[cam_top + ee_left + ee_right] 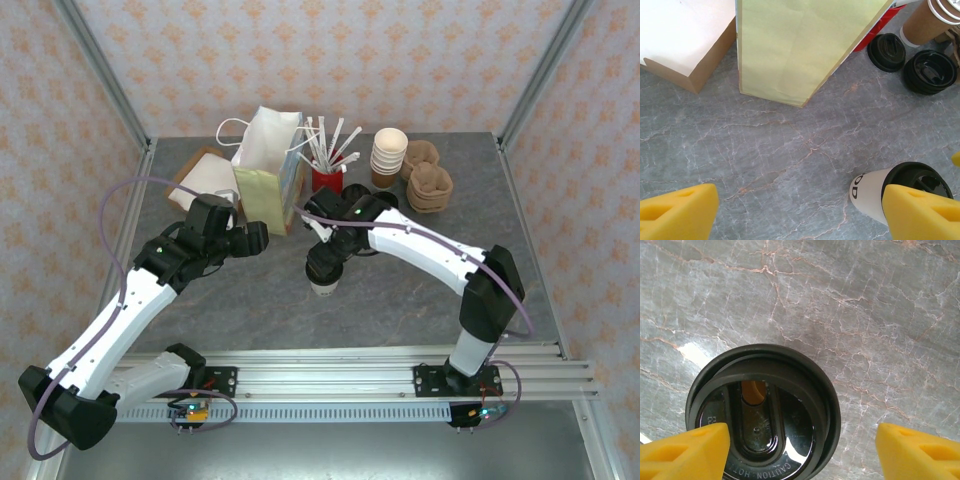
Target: Pack the takeout coffee
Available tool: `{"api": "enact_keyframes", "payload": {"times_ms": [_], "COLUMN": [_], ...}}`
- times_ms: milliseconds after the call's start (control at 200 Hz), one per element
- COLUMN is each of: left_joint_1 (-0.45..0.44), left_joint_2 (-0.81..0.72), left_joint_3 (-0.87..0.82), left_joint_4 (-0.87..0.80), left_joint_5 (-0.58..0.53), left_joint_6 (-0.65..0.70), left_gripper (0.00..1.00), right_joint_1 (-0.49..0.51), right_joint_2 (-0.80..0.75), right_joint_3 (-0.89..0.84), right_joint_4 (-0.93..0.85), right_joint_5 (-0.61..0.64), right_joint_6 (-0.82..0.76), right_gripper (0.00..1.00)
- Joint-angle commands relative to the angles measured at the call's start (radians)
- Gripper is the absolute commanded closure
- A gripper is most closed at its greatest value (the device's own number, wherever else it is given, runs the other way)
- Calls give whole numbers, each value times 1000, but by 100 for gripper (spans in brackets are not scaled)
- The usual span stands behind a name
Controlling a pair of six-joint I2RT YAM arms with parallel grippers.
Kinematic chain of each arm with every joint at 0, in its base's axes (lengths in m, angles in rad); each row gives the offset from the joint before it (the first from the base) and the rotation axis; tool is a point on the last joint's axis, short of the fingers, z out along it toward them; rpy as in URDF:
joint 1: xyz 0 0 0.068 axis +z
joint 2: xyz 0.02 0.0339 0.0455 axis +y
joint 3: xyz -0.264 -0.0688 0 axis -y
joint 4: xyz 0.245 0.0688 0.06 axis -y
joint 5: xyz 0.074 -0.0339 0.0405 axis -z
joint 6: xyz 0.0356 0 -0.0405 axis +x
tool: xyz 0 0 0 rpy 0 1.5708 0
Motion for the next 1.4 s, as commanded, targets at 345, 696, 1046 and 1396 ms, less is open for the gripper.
{"api": "enact_keyframes", "payload": {"times_ms": [345, 696, 1046, 1396], "left_joint_1": [11, 10, 11, 10], "left_joint_2": [7, -12, -12, -12], "left_joint_3": [9, -6, -11, -14], "left_joint_4": [14, 8, 8, 13], "left_joint_5": [1, -14, -14, -7], "left_joint_6": [28, 29, 32, 31], "left_gripper": [14, 14, 14, 14], "right_joint_1": [46, 51, 25, -69], "right_joint_2": [20, 55, 37, -19], "right_joint_3": [38, 35, 6, -76], "right_joint_4": [-23, -40, -65, -73], "right_joint_5": [30, 35, 54, 89], "right_joint_6": [30, 27, 37, 54], "right_gripper": [2, 6, 22, 23]}}
